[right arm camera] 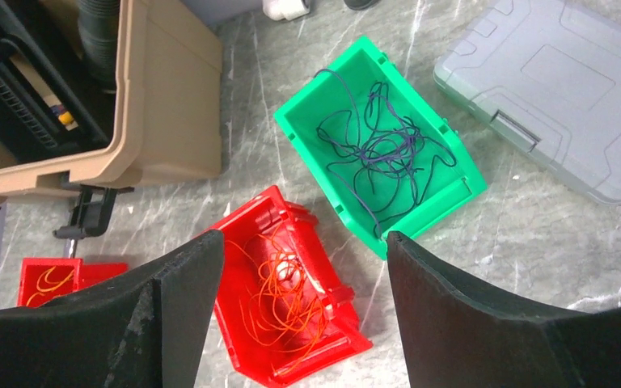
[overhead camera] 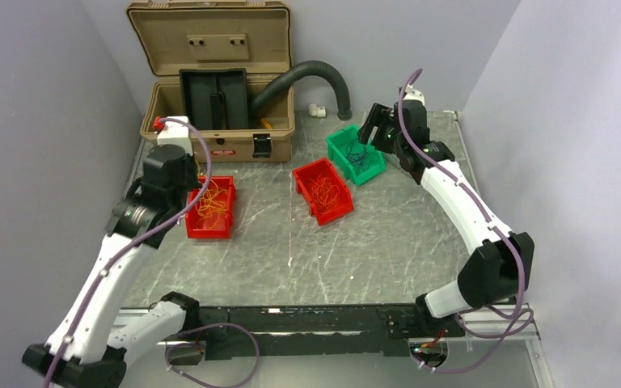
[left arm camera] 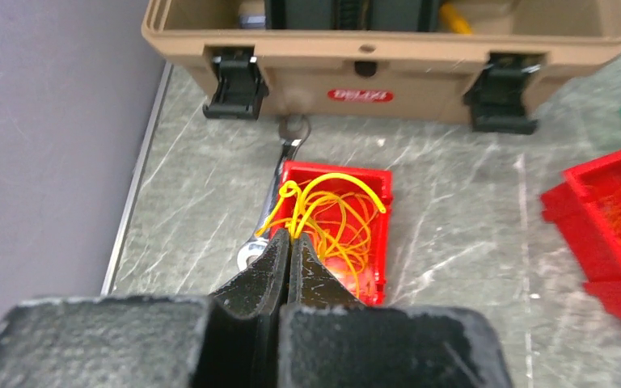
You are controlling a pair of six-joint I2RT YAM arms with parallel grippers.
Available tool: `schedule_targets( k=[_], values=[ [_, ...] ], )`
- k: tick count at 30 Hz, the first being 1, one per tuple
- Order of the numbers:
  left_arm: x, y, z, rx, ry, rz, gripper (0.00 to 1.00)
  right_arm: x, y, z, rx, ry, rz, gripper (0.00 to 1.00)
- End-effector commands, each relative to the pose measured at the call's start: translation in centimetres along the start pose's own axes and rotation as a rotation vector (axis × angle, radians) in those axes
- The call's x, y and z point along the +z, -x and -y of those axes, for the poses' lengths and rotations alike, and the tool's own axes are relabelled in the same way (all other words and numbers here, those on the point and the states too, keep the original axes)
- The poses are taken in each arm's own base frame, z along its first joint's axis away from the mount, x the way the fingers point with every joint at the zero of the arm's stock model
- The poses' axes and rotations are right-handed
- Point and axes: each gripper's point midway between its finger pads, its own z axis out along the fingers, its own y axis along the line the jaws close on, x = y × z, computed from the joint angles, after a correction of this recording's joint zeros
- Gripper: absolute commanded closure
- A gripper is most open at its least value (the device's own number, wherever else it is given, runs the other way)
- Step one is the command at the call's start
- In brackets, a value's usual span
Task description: Untangle the cables
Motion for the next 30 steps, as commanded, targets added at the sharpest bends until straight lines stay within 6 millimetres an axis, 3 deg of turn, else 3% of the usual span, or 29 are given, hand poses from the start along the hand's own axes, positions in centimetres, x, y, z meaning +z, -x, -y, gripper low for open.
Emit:
schedule_targets(
  k=[1, 6, 12, 15, 19, 23, 26, 28, 30],
  values=[
    [3.5, -2.4, -1.0, -0.008, 0.102, -0.084, 1.00, -2.0, 1.5, -1.1, 0.009, 0.066, 0.054, 0.24],
    [7.0, -7.6, 0.2, -0.005, 0.099, -0.241, 1.00, -3.3, 1.2, -1.0, 0.009, 0.084, 0.061, 0.24],
    [9.6, -15.2, 2.8, -0.041, 0.073, -0.486, 1.00, -3.9, 0.2, -0.3, 0.009, 0.092, 0.042, 0.24],
    [10.8, -18.1, 4.7, -0.097, 0.026, -0.560, 1.00, -4.1, -0.3, -0.3, 0.007, 0.109, 0.021, 0.24],
    [12.7, -21.4, 5.1, -0.136, 0.071, -0.647, 1.00, -4.7, -1.6, 0.3, -0.002, 0.105, -0.014, 0.24],
    [14.2, -22.9, 5.5, -0.157, 0.064, -0.703, 1.00, -5.8, -3.3, 1.8, -0.014, 0.078, -0.034, 0.23],
    [14.1, -23.6, 5.5, -0.207, 0.047, -0.740, 1.00, -6.4, -4.8, 3.0, -0.014, 0.055, -0.045, 0.22],
    [13.5, -21.9, 5.8, -0.237, -0.001, -0.675, 0.97, -6.7, -5.4, 3.7, -0.017, 0.047, -0.046, 0.22],
    [12.3, -20.3, 5.8, -0.257, -0.040, -0.611, 0.85, -7.0, -5.6, 4.0, -0.040, 0.050, -0.034, 0.22]
  ],
)
